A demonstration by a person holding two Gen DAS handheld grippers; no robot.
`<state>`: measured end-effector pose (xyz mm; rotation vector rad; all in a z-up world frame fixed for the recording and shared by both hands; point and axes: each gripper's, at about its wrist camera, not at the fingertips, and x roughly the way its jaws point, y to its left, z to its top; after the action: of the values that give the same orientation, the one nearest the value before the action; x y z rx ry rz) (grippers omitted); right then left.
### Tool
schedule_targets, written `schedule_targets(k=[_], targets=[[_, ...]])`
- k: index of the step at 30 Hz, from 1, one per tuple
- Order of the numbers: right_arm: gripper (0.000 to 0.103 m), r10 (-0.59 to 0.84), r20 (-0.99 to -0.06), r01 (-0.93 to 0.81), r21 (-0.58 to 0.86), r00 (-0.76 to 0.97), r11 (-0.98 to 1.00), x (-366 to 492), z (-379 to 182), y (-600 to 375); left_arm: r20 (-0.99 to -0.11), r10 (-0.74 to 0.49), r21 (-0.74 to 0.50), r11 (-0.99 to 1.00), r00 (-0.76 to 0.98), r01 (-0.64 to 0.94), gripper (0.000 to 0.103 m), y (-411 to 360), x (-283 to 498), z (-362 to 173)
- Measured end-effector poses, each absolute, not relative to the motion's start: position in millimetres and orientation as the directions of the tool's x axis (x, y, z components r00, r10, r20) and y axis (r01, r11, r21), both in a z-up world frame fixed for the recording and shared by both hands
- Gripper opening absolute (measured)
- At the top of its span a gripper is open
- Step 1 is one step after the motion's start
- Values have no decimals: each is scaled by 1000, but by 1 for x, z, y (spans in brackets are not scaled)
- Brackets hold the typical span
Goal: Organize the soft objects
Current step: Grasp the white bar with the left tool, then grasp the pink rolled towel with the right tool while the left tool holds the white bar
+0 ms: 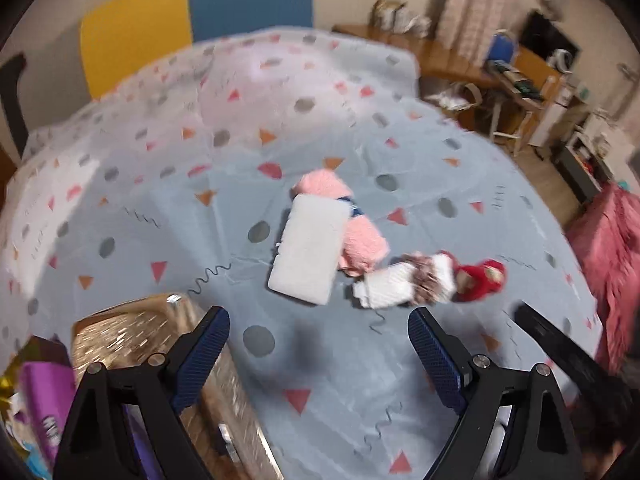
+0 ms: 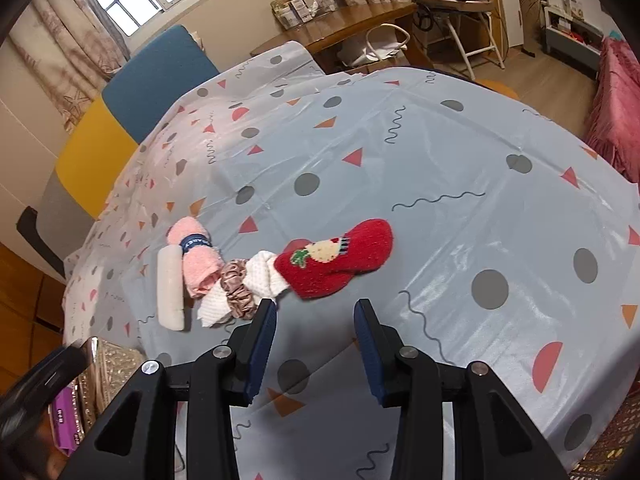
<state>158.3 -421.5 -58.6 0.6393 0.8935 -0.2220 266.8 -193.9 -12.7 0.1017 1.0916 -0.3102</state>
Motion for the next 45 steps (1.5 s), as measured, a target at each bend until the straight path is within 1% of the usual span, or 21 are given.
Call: schedule_targets(k=[2, 4, 7, 10, 11, 13, 16, 17, 18, 19, 20, 23, 25, 27, 30, 36, 40, 44, 45], targets=[[41, 95, -775, 426, 440, 625, 791, 158, -58, -421, -897, -180, -72, 961, 403, 268, 91, -196, 282, -24], [41, 110, -769, 416, 454, 630, 788, 159, -58, -421, -907, -142, -39, 966, 396, 257, 91, -201, 297, -36], [41, 136, -762, 404, 475, 633, 781, 160, -59, -421, -920, -132, -34, 965, 368, 259, 92, -209, 313, -50], [41, 156, -757, 397, 492, 635, 775, 160, -59, -421, -924, -76, 36, 958, 374, 284, 92, -219, 325, -63], [41, 161, -756, 397, 497, 635, 772, 160, -59, -422, -927, -67, 43, 959, 370, 280, 92, -220, 329, -67], [41, 169, -753, 396, 506, 636, 766, 160, -60, -423, -932, -84, 17, 962, 353, 274, 92, -220, 337, -74], [41, 176, -750, 398, 517, 638, 758, 160, -60, -425, -936, -94, 10, 956, 339, 294, 91, -224, 345, -83], [41, 178, -749, 399, 519, 638, 756, 160, -60, -425, -940, -99, 4, 954, 327, 299, 79, -224, 347, -87], [41, 178, -749, 398, 519, 638, 756, 160, -60, -425, -949, -112, -18, 953, 295, 304, 53, -225, 348, -92], [41, 177, -749, 398, 519, 638, 757, 160, -60, -425, -955, -118, -27, 949, 272, 316, 55, -227, 348, -95], [41, 174, -750, 401, 516, 638, 757, 160, -60, -426, -954, -117, -21, 945, 278, 326, 54, -228, 346, -95], [41, 163, -753, 408, 510, 638, 757, 159, -60, -427, -932, -132, 9, 922, 338, 386, 53, -235, 326, -80], [41, 161, -752, 413, 512, 639, 753, 158, -60, -428, -925, -131, 24, 917, 358, 399, 53, -236, 312, -73], [41, 158, -754, 420, 513, 638, 749, 157, -60, -429, -921, -160, 1, 911, 354, 413, 54, -235, 297, -68], [41, 159, -754, 437, 524, 637, 731, 155, -62, -434, -913, -172, 5, 902, 369, 432, 54, -235, 264, -63], [41, 154, -762, 495, 545, 629, 676, 149, -70, -446, -901, -205, 8, 873, 381, 487, 54, -233, 194, -70], [41, 143, -765, 529, 554, 628, 643, 144, -74, -454, -886, -205, 73, 824, 416, 562, 54, -226, 140, -80], [41, 137, -771, 540, 548, 622, 638, 144, -75, -456, -884, -211, 98, 789, 416, 607, 54, -209, 105, -92], [41, 139, -772, 536, 547, 620, 643, 144, -75, -455, -871, -220, 116, 778, 440, 617, 54, -202, 95, -94]])
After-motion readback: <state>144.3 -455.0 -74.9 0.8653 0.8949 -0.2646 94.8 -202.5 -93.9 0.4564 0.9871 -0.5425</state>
